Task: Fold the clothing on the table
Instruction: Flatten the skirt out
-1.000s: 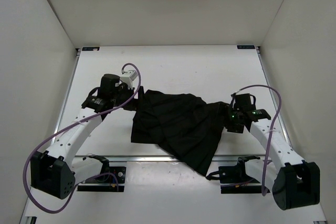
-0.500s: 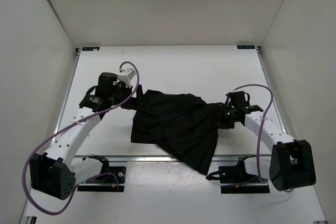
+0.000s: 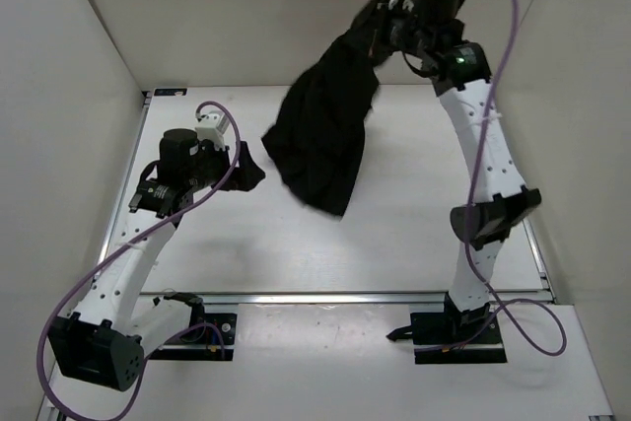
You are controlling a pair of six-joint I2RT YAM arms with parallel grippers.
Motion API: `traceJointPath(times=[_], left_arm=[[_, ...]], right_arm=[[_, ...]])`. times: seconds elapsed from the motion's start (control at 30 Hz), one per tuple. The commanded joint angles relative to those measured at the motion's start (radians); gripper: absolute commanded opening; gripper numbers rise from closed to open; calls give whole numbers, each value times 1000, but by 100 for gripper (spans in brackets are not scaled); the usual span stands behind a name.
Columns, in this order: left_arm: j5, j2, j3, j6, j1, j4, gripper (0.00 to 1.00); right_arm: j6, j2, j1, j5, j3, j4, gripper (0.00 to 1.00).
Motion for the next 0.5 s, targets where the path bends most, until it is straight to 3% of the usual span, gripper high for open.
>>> traceJointPath(times=[0.0,0.07,0.1,0.17,0.33,0.47], left_arm=[[-48,-55,52,0,10,15,98],[-58,-64,57,-2,19,10,98],[-60,-66,57,-6,15,7,97],[-60,-64,55,-3,13,4,98],[-43,-66,25,-22,18,3,97],[-11,-52,5,-51,10,18,96]], right_arm=[[-49,-169,-19,-40,-18,-9,0],[-63,-310,-36,17,-419,83,0],[-44,-396,-83,-9,-523,158,0],[48,-525,-172,-84,-902,273,0],[-31,-697,-266,-64,-1330,197,0],[-77,-688,-191,-31,-1522,96,0]])
